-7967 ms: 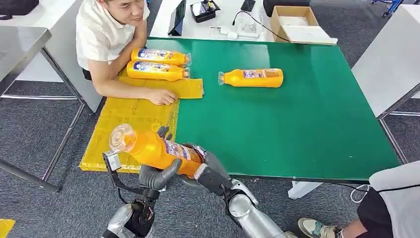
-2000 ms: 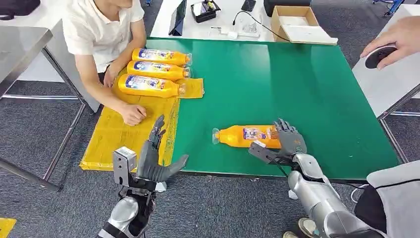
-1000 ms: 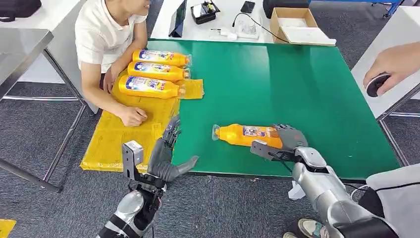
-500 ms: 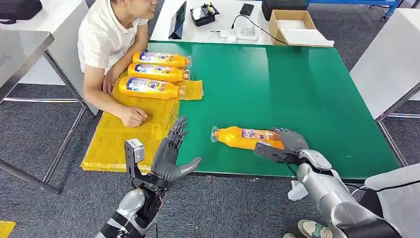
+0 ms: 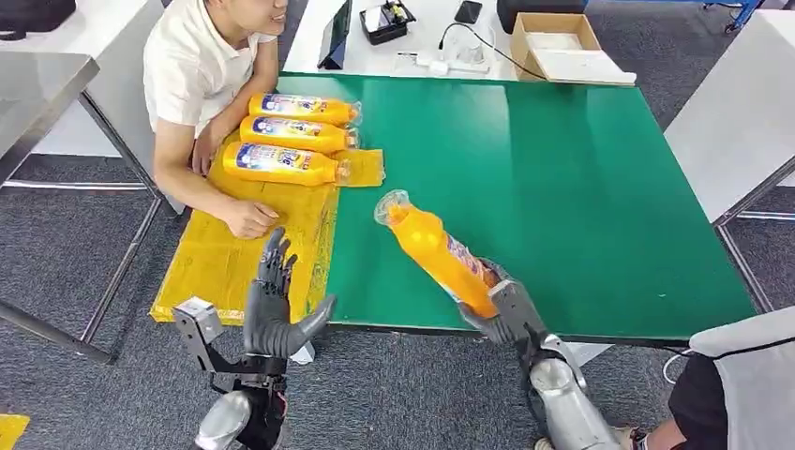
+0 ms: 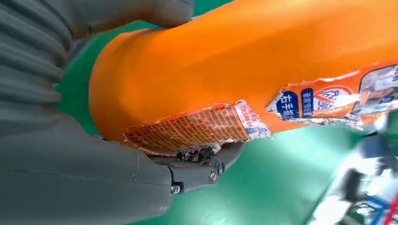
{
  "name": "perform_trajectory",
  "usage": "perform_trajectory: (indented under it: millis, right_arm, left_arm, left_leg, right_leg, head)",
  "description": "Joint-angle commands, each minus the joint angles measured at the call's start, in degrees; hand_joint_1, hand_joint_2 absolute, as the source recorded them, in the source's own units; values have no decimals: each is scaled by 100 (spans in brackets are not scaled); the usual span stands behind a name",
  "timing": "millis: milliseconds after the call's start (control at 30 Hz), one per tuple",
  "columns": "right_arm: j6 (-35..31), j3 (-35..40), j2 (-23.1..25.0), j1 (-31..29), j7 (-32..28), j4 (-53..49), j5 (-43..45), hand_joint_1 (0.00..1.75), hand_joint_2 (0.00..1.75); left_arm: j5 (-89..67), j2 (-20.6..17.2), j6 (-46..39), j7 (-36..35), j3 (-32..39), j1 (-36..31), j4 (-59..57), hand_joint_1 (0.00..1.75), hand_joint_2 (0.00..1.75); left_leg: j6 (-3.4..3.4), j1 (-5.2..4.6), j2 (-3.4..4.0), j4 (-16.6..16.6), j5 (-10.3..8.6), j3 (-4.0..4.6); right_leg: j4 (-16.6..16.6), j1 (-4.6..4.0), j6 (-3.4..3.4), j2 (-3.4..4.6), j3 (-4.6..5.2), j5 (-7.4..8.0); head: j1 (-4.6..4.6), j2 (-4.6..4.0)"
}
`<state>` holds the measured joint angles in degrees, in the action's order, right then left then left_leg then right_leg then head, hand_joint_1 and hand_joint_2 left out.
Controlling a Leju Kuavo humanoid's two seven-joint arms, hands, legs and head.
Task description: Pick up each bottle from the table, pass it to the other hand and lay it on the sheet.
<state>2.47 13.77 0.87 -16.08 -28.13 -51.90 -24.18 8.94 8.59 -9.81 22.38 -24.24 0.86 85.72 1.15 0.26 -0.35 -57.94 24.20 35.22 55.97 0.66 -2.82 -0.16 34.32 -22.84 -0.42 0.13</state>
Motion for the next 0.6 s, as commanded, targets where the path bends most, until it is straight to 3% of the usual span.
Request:
perform_trajectory:
  millis: [33, 133, 200, 300, 400, 467, 500, 600]
  right_arm:
    - [-113, 750, 255, 667, 41, -1524, 188, 175, 175]
    - [-105, 972, 268, 355, 64, -1222, 201, 175, 175]
    - [372, 1269, 211, 69, 198, -938, 229, 175, 175]
    - [377, 1503, 151, -66, 104, -1060, 201, 175, 175]
    - [435, 1768, 29, -164, 216, -1223, 133, 147, 175]
    - [400, 1919, 33, -233, 224, -1103, 29, 159, 175]
    - [387, 1977, 28, -240, 187, -1070, -11, 175, 175]
    - [433, 2153, 16, -266, -15, -948, 6, 168, 175]
  left_arm:
    - [123, -64, 277, -304, 117, 122, 64, 0, 175]
    - [666, -155, 1007, -605, -138, 50, -60, 0, 175]
    - [409, -112, 867, -441, -249, -23, -184, 0, 175]
    - [336, -5, 789, -608, -462, -151, -463, 0, 175]
    - [577, 45, 896, -610, -548, -285, -682, 0, 175]
    - [535, 109, 700, -481, -546, -367, -661, 0, 175]
    - [467, 134, 577, -478, -555, -397, -648, 0, 175]
    - [696, 179, 674, -614, -690, -513, -665, 0, 175]
  left_leg:
    - [-5, 2, 6, 2, 10, -11]
    - [-4, -1, 7, 2, 8, -2]
    - [-4, -1, 17, 0, 7, 5]
    - [-2, -4, 8, 2, 3, 11]
    - [-2, -5, 2, 4, 1, 7]
    - [-4, -7, 1, 2, 8, -10]
    - [-2, -3, 3, 1, 2, 6]
    - [-2, -3, -3, 4, 2, 1]
  right_leg:
    - [-1, -2, 8, 6, -7, -8]
    - [1, 1, 8, 9, 3, -6]
    - [1, 1, 9, 14, 12, -3]
    - [-1, 5, 6, 5, 14, -2]
    - [-1, 6, 7, -2, 12, -3]
    - [4, 8, 12, -2, -3, -13]
    - [-1, 4, 7, 2, 10, -4]
    - [-3, 3, 7, -6, 3, -6]
  head:
    - [-2, 0]
    - [-2, 0]
    - [0, 0]
    - [2, 0]
    - [0, 0]
    - [2, -2]
    - [0, 0]
    - [0, 0]
